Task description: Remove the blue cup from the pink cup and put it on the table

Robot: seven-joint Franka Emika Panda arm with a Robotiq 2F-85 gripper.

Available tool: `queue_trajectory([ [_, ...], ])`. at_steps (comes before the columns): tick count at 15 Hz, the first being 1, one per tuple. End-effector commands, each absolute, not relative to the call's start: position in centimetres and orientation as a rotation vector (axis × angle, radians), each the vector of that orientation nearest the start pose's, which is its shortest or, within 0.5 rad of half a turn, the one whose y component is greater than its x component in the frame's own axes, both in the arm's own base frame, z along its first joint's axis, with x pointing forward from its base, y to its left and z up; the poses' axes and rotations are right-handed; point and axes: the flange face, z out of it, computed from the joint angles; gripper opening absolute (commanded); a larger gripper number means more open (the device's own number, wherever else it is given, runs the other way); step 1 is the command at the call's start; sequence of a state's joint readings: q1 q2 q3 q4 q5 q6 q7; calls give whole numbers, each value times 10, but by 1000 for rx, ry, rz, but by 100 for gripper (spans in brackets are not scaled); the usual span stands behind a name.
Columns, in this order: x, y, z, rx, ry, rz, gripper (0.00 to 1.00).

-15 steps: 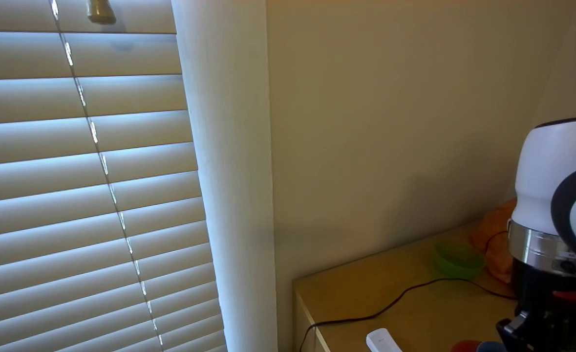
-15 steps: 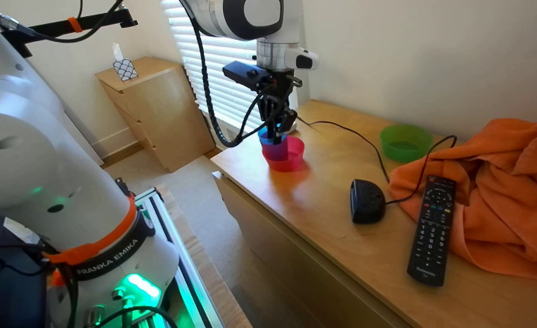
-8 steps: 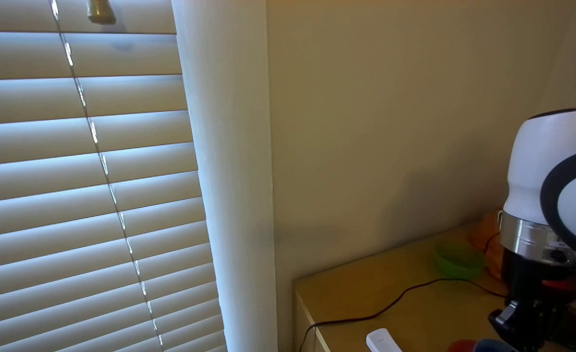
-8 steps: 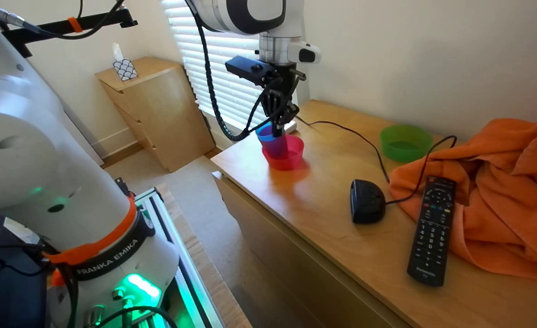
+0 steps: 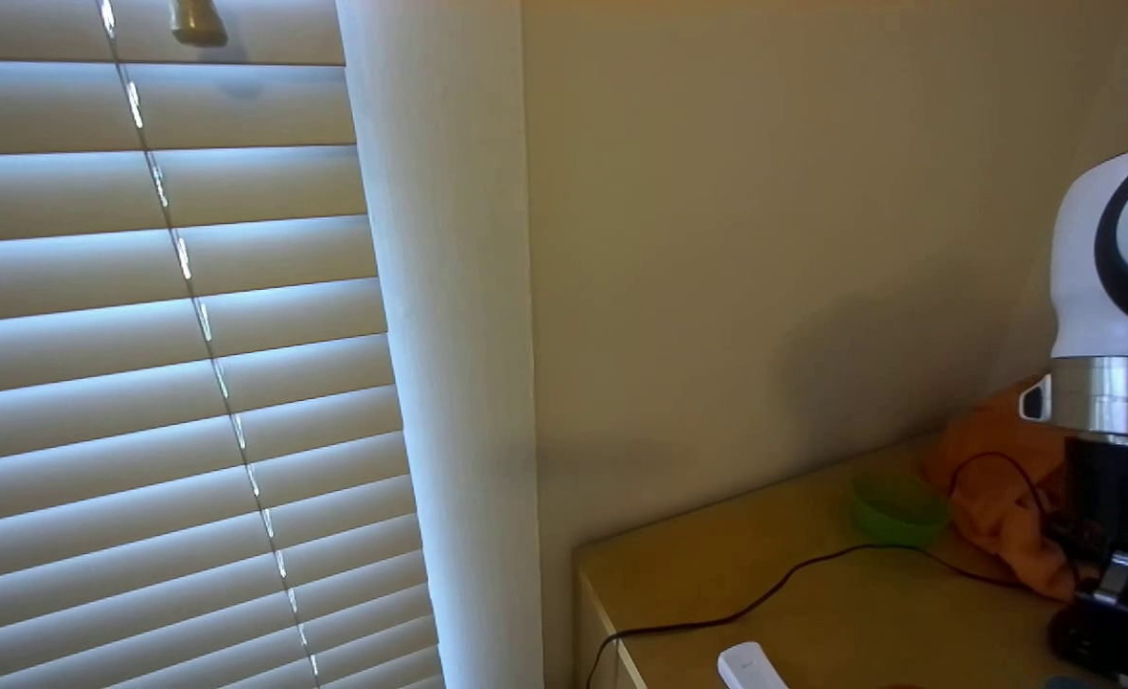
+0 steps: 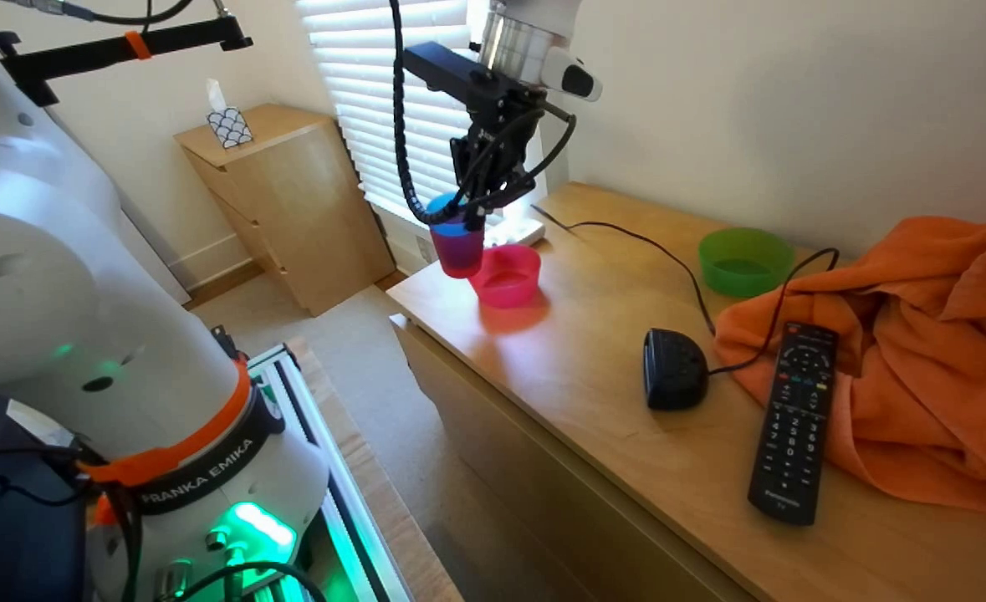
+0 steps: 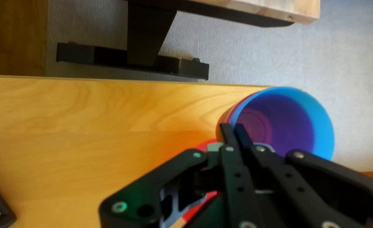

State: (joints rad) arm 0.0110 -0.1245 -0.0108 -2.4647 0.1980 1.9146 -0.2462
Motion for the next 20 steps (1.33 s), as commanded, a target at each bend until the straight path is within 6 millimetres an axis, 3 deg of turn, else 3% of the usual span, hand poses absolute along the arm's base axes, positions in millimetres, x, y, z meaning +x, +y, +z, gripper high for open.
queue_trajectory([
  [1, 408, 10, 324, -2926, -139, 651, 1],
  [4, 413, 14, 324, -2967, -182, 617, 1],
  [12, 439, 38, 334, -3067, -176, 292, 1],
  [16, 442, 50, 335, -3064, -201, 270, 1],
  [18, 437, 46, 352, -3065, -197, 236, 1],
  [20, 426, 30, 382, -3074, -136, 138, 1],
])
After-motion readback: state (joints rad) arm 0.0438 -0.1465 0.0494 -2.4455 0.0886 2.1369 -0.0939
